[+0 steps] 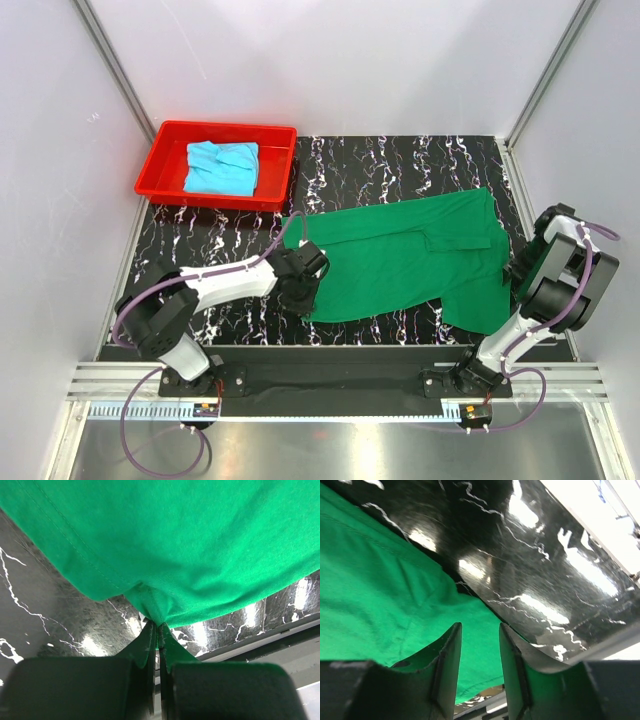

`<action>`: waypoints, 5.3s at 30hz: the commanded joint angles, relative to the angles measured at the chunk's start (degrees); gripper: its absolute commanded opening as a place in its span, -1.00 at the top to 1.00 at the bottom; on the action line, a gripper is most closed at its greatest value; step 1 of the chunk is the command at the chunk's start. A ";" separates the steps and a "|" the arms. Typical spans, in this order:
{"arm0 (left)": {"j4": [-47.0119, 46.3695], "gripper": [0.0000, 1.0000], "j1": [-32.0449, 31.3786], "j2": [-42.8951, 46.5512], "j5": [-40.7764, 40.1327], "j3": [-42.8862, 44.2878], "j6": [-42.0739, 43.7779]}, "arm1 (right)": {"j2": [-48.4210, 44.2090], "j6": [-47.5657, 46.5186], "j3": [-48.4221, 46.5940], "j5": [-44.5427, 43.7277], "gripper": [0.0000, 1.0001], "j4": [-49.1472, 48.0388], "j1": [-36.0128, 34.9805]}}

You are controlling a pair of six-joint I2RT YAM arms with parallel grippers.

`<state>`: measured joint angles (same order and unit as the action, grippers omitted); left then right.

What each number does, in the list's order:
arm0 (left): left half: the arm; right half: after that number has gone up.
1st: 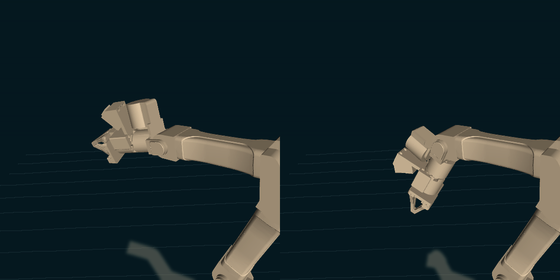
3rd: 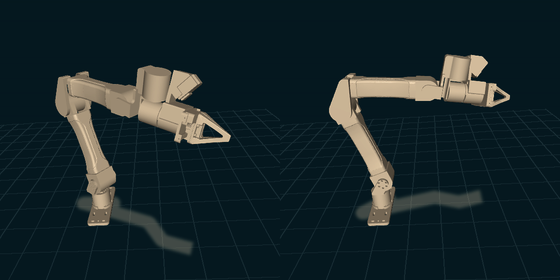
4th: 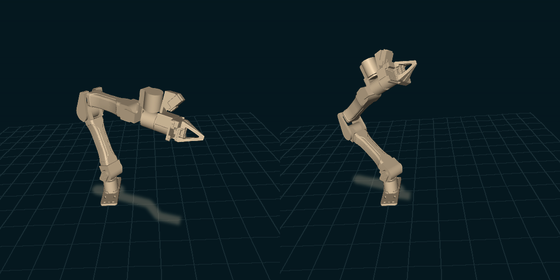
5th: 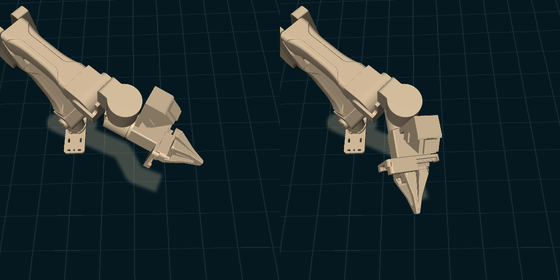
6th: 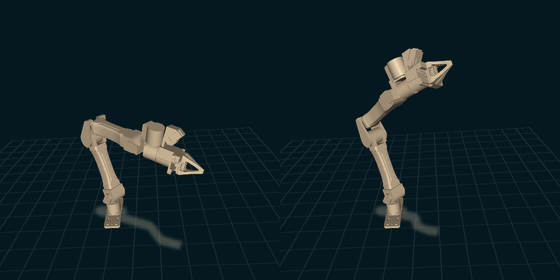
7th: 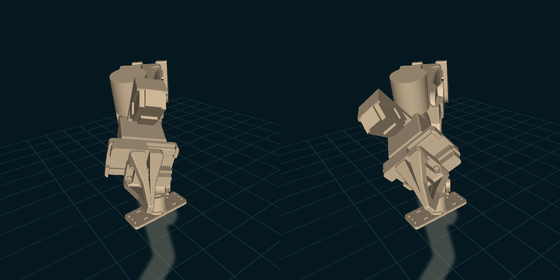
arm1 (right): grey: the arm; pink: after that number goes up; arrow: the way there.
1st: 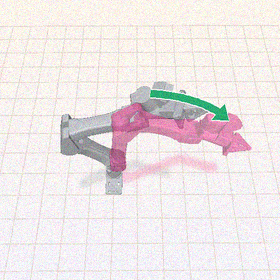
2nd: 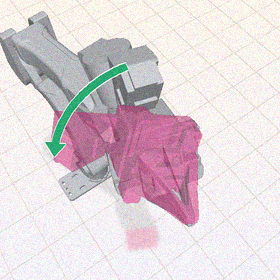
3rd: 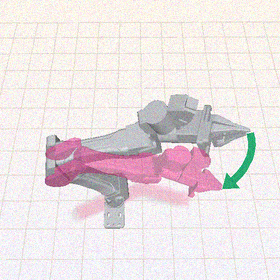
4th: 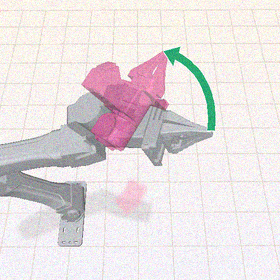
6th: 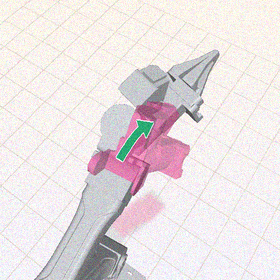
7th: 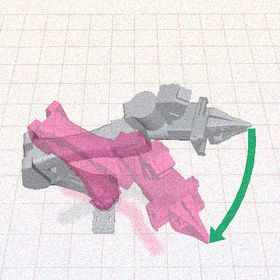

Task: Fold and stack the t-shirts
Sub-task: Fold the tshirt

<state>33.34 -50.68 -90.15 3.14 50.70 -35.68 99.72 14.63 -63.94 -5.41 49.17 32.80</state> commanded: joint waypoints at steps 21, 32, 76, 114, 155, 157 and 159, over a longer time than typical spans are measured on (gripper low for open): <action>-1.61 1.00 1.54 1.11 4.33 -0.51 0.88 | 1.71 3.74 -0.30 -0.82 0.90 -2.85 0.34; -1.09 1.00 1.54 6.64 4.69 -6.22 -3.08 | -5.15 3.39 -0.13 -6.02 1.00 0.40 0.43; 11.92 1.00 17.89 -10.39 0.38 21.10 9.84 | 10.84 1.89 -30.62 12.44 1.00 8.22 -4.41; 13.33 0.08 21.23 -15.86 -0.75 28.75 10.02 | 24.11 3.38 -43.45 13.76 0.40 9.19 -6.43; -0.47 0.45 17.89 -16.64 5.74 19.53 10.72 | 2.49 17.45 -4.09 12.18 0.63 -9.35 -39.48; -0.12 0.46 17.89 -17.34 5.65 19.70 10.72 | 3.11 17.53 -4.00 12.18 0.63 -9.79 -39.48; -0.03 0.46 17.89 -17.60 5.57 19.62 10.63 | 3.90 17.80 -4.00 12.35 0.65 -10.23 -39.48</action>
<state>33.43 -32.95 -106.74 10.94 68.77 -25.89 102.69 31.42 -68.10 8.36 41.08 -6.59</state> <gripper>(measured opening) 0.271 0.183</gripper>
